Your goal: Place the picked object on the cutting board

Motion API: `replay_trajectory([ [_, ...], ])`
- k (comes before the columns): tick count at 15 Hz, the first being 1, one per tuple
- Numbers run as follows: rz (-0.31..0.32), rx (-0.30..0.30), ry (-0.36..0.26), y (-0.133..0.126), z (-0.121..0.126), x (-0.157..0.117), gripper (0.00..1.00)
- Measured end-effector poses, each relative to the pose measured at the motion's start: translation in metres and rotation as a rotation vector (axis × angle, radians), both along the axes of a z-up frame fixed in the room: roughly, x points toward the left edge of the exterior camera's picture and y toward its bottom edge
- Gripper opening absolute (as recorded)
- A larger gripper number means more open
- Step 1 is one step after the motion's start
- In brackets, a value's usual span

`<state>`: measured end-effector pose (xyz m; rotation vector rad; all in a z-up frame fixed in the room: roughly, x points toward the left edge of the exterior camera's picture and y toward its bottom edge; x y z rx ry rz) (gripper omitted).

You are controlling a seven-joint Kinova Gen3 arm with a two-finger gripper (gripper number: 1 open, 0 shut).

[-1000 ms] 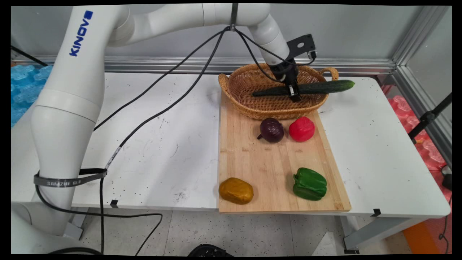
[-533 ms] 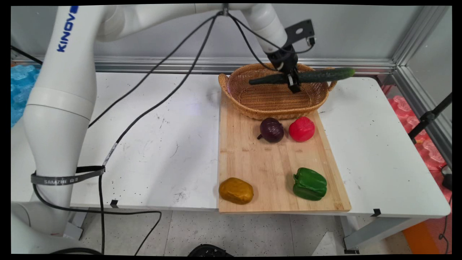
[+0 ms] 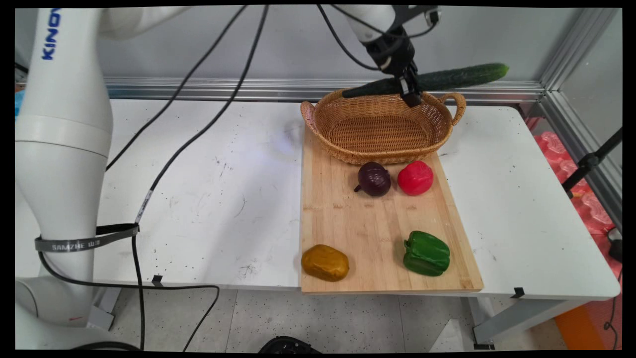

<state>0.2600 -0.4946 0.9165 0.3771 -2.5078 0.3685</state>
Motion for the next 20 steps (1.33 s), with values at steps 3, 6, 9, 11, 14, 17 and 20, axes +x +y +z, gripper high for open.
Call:
replay_trajectory([
  [3, 0.004, 0.007, 0.012, 0.017, 0.021, 0.003, 0.0],
  [6, 0.004, 0.023, 0.015, 0.037, 0.035, 0.006, 0.0],
  [9, -0.001, 0.054, 0.009, 0.067, 0.05, 0.012, 0.0],
  [11, -0.009, 0.072, 0.003, 0.083, 0.055, 0.015, 0.0],
  [14, -0.019, 0.103, -0.011, 0.11, 0.059, 0.021, 0.0],
  [17, -0.027, 0.138, -0.03, 0.137, 0.057, 0.026, 0.0],
  [20, -0.028, 0.169, -0.052, 0.162, 0.049, 0.031, 0.0],
])
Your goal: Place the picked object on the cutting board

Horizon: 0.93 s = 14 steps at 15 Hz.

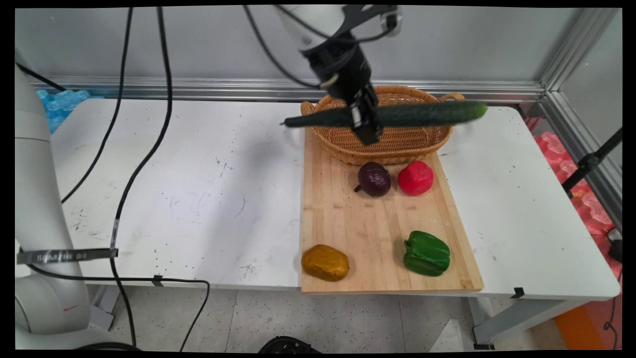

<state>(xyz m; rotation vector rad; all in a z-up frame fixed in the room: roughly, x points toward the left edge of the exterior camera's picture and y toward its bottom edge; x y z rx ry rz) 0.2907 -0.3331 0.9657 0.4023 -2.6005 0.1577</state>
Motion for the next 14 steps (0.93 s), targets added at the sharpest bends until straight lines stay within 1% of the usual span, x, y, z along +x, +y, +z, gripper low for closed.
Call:
replay_trajectory([
  [3, 0.003, 0.03, -0.025, 0.022, -0.015, 0.002, 0.0],
  [6, 0.009, 0.051, -0.048, 0.035, -0.035, 0.0, 0.0],
  [10, 0.01, 0.07, -0.069, 0.044, -0.065, -0.008, 0.0],
  [14, 0.012, 0.08, -0.082, 0.047, -0.088, -0.017, 0.0],
])
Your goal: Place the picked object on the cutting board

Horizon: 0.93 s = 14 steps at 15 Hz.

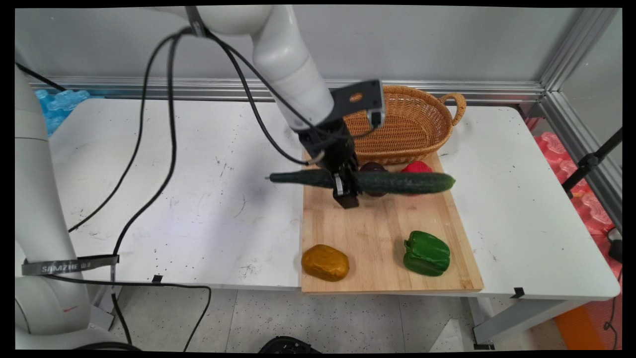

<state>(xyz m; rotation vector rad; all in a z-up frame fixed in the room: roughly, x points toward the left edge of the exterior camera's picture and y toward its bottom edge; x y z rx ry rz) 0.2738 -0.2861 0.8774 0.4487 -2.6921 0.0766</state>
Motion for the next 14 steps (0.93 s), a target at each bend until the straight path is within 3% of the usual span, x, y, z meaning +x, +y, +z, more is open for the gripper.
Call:
replay_trajectory([
  [8, 0.017, 0.01, -0.023, -0.008, -0.054, -0.029, 0.0],
  [14, 0.005, 0.013, -0.041, -0.016, -0.08, -0.044, 0.0],
])
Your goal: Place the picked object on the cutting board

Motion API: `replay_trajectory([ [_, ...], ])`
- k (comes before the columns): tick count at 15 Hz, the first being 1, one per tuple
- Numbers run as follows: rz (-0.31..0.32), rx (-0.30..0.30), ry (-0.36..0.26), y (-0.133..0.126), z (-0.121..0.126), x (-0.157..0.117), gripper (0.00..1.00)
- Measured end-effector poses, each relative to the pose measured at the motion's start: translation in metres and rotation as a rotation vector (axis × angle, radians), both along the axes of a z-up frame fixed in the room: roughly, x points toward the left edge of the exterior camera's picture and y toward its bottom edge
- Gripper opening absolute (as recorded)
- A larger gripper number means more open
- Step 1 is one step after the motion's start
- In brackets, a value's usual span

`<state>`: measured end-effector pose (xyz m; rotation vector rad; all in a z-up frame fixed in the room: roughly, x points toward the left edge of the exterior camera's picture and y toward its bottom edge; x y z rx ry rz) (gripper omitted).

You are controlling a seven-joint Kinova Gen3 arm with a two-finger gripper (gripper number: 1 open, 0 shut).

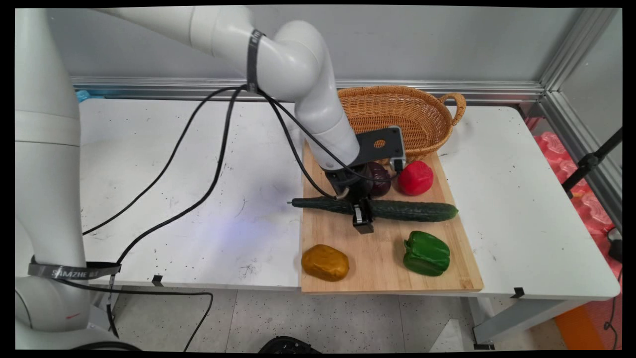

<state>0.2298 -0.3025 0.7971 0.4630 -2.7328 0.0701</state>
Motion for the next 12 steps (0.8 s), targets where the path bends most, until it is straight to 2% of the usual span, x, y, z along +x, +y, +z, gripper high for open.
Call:
replay_trajectory([
  [3, -0.011, -0.003, -0.006, -0.004, -0.008, -0.005, 0.0],
  [4, -0.017, -0.007, -0.006, -0.005, -0.009, -0.006, 1.0],
  [12, -0.053, -0.028, 0.005, -0.008, 0.003, -0.001, 1.0],
])
